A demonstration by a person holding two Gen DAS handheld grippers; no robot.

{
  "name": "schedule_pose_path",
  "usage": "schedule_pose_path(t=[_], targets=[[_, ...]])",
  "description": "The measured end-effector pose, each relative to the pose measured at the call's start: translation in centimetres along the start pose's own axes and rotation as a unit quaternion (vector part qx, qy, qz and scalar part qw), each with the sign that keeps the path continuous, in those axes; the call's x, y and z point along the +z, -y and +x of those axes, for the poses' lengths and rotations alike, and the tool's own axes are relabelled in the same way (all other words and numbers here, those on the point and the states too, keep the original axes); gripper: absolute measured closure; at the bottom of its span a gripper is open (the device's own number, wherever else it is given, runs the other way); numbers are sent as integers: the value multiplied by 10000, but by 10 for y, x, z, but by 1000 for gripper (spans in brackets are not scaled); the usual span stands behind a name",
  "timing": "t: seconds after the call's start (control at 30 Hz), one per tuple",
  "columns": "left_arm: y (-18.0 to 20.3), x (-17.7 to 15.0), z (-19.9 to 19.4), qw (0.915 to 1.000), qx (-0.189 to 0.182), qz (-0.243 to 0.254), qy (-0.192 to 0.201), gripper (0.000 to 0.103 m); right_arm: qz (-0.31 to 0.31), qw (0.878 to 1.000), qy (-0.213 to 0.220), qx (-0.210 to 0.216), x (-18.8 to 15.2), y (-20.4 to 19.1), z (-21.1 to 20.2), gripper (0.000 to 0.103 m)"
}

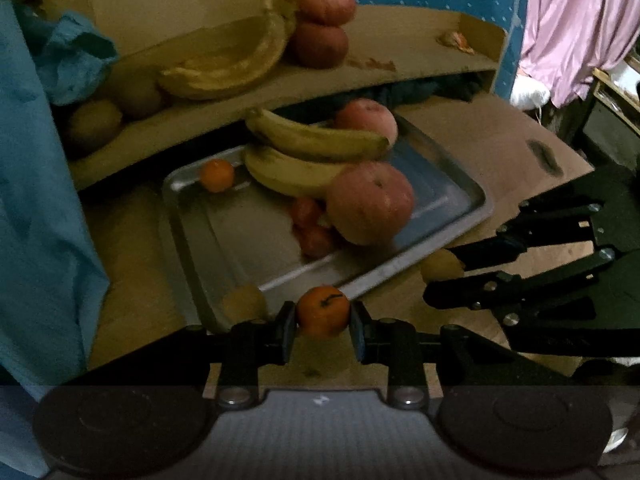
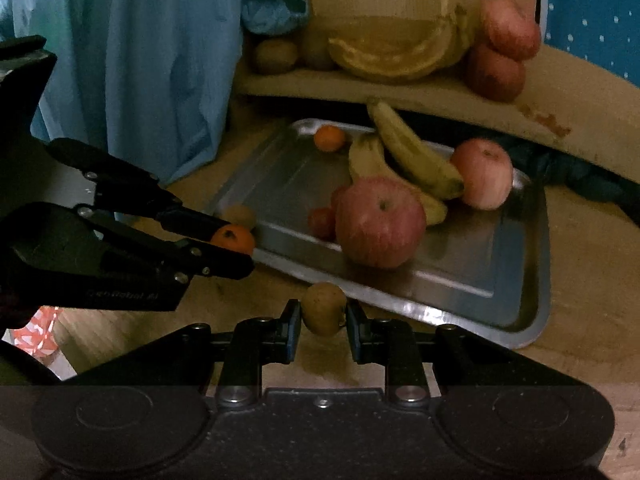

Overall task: Organize fruits
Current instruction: 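Lift and carry the mandarin with the left tool while the right carries the kiwi toward the tray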

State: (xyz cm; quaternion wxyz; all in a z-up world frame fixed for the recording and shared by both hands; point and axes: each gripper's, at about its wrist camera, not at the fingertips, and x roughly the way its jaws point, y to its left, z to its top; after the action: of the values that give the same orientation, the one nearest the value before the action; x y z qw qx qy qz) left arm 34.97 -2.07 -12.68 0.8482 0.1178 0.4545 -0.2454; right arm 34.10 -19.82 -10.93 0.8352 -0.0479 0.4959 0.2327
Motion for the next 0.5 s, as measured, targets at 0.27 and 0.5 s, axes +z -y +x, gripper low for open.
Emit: schedule_pose_path(t=[0.27, 0.5], targets=[[-23, 18, -2, 9991, 226, -282, 237, 71, -167, 9994, 303, 51, 23, -3, -5, 77], [-46, 30, 8, 9974, 428, -441, 368, 71, -344, 9981, 505, 60, 46, -7, 3, 77]])
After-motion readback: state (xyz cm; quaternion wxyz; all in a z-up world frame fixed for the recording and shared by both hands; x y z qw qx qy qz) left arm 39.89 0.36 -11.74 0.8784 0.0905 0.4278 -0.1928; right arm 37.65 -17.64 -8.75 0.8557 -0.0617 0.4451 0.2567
